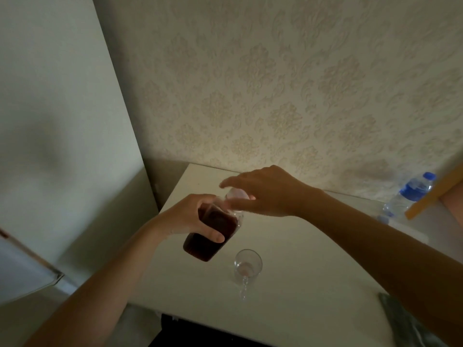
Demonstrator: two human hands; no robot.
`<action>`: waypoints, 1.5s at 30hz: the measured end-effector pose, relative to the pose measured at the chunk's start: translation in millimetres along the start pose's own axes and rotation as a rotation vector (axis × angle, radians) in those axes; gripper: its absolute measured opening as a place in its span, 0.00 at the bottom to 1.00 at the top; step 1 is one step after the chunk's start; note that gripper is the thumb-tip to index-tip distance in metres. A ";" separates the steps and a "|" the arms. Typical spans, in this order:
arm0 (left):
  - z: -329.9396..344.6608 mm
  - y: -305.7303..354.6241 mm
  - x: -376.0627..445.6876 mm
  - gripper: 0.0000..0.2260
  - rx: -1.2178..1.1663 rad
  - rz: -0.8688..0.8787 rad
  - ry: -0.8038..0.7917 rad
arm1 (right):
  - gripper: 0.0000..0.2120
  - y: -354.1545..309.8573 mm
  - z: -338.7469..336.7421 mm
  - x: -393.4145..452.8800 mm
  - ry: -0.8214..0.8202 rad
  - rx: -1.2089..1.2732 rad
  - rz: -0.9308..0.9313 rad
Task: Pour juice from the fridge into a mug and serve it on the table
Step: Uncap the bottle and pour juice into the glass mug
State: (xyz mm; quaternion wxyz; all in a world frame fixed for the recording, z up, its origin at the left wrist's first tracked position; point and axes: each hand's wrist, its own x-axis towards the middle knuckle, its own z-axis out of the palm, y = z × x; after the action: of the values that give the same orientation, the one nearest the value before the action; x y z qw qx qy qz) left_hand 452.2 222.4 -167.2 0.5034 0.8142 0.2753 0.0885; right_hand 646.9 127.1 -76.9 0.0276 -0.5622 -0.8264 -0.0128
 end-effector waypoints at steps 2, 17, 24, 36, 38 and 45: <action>1.8 -3.1 0.4 0.26 -0.001 -0.018 0.005 | 0.21 -0.3 10.7 0.4 0.070 -0.010 -0.038; 40.5 -67.6 28.1 0.24 -0.076 -0.165 0.087 | 0.22 60.5 262.5 -85.3 0.193 0.882 1.054; 54.3 -100.4 39.9 0.25 -0.059 -0.220 0.071 | 0.22 66.6 330.4 -83.1 0.009 0.788 1.089; 61.5 -114.5 32.8 0.24 0.016 -0.267 0.056 | 0.13 43.2 307.8 -70.0 0.332 0.866 1.239; 60.9 -112.6 31.3 0.23 0.013 -0.260 0.065 | 0.06 24.5 288.3 -66.3 0.421 1.013 1.343; 61.0 -101.5 28.2 0.25 0.041 -0.257 0.038 | 0.19 -34.0 269.1 -81.4 0.078 1.180 1.314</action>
State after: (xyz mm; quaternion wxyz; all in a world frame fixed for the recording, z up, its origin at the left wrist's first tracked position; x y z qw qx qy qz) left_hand 465.0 225.2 -288.2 0.4887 0.7804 0.3887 0.0332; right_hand 636.7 53.1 -350.0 0.3432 -0.8168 -0.2065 0.4153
